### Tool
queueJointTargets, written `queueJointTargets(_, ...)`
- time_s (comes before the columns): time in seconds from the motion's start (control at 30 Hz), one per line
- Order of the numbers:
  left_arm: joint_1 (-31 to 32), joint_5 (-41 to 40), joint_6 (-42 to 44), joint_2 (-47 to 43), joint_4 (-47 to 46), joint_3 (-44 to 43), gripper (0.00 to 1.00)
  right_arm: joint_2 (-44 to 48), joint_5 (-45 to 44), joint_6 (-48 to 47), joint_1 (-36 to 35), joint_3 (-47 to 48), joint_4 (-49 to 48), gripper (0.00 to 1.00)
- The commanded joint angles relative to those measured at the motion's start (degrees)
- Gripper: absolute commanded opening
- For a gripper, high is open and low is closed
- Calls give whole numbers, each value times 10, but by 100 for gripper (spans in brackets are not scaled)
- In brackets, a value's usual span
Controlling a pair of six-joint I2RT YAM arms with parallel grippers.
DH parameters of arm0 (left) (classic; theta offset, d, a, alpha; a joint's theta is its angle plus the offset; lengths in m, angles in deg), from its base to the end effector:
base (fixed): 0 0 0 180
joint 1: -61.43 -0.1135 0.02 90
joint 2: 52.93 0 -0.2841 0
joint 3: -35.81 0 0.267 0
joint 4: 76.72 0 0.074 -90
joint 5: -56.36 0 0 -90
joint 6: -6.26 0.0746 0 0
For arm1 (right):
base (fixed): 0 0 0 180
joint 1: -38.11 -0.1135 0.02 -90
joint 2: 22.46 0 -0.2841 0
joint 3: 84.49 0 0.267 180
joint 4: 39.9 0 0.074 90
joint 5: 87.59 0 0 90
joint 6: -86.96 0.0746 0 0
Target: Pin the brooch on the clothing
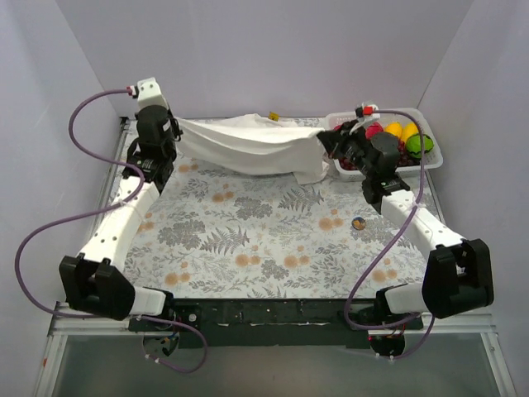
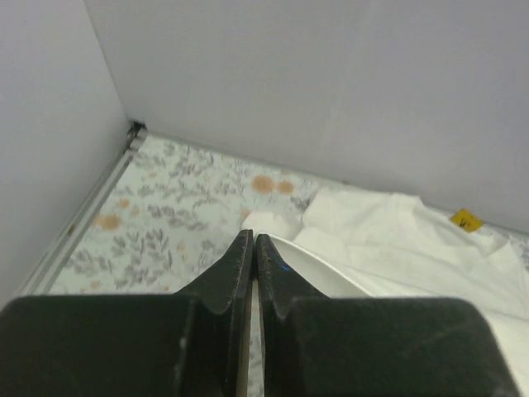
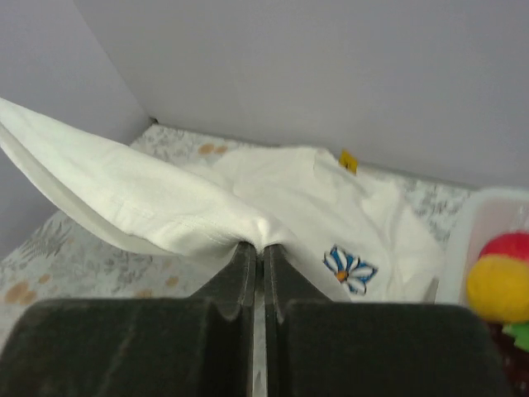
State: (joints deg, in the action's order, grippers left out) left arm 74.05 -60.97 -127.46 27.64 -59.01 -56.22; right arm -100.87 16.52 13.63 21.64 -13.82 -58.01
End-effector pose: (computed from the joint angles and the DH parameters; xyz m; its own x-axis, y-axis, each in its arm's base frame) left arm 0.3730 -0.0484 0.4315 0.0969 -0.6509 -0.7530 -0.2550 0.7150 -0.6509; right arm 0.3511 0.1228 0.3822 0.0205 0.2962 -0.9549 -0.5332 0.8112 0.2401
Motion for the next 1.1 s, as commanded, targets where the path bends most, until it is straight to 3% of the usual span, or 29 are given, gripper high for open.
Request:
queueJointTargets(0.0, -2, -32, -93, -118, 74, 83, 0, 76, 9, 41, 2, -91, 15, 1)
queueJointTargets(0.13, -2, 14, -179, -168, 156, 155, 0, 114, 31, 72, 2, -165, 87, 1)
queueJointTargets(0.33, -2, 120, -266, -205, 274, 191, 0, 164, 57, 96, 0, -224, 239, 1)
queueJointTargets(0.63, -2, 153, -349, -223, 452, 200, 0, 208, 65, 100, -6, -236, 457, 1)
queueJointTargets(1.07, -2, 141, -381, -268, 580, 250, 0, 165, 77, 88, -44, -258, 609, 1)
